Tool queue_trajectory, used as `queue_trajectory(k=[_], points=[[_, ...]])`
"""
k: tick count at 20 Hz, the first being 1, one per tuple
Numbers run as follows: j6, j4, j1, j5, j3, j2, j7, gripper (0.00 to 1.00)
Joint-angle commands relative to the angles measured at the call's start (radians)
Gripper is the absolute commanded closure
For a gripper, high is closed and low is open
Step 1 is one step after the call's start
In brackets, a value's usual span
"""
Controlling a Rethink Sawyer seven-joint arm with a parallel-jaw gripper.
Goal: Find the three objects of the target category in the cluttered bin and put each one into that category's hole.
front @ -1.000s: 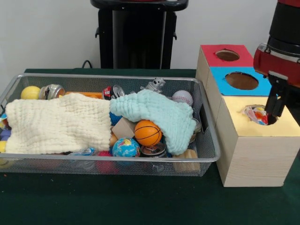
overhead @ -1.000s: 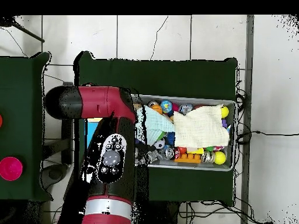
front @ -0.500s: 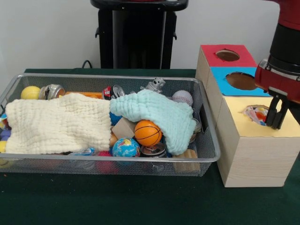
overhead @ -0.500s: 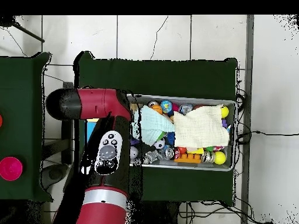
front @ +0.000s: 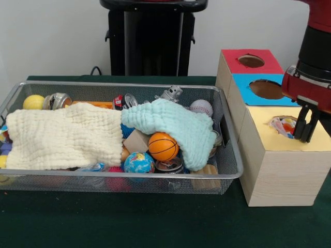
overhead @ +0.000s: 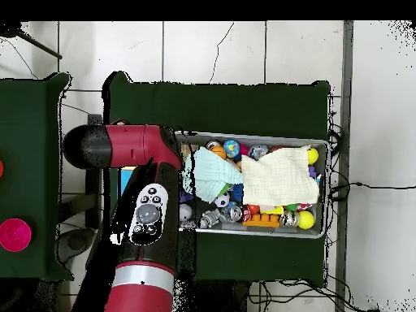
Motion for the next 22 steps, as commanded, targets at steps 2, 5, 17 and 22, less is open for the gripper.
queue_trajectory(k=[2, 5, 17, 22], points=[[-0.126, 0.106, 0.015, 0.019, 0.079, 0.075, 0.155, 1.00], [-0.128, 0.123, 0.005, 0.017, 0.084, 0.054, 0.138, 1.00], [-0.126, 0.181, -0.030, 0.012, 0.102, 0.004, 0.082, 1.00], [-0.100, 0.175, -0.032, 0.006, 0.090, -0.006, 0.072, 1.00]])
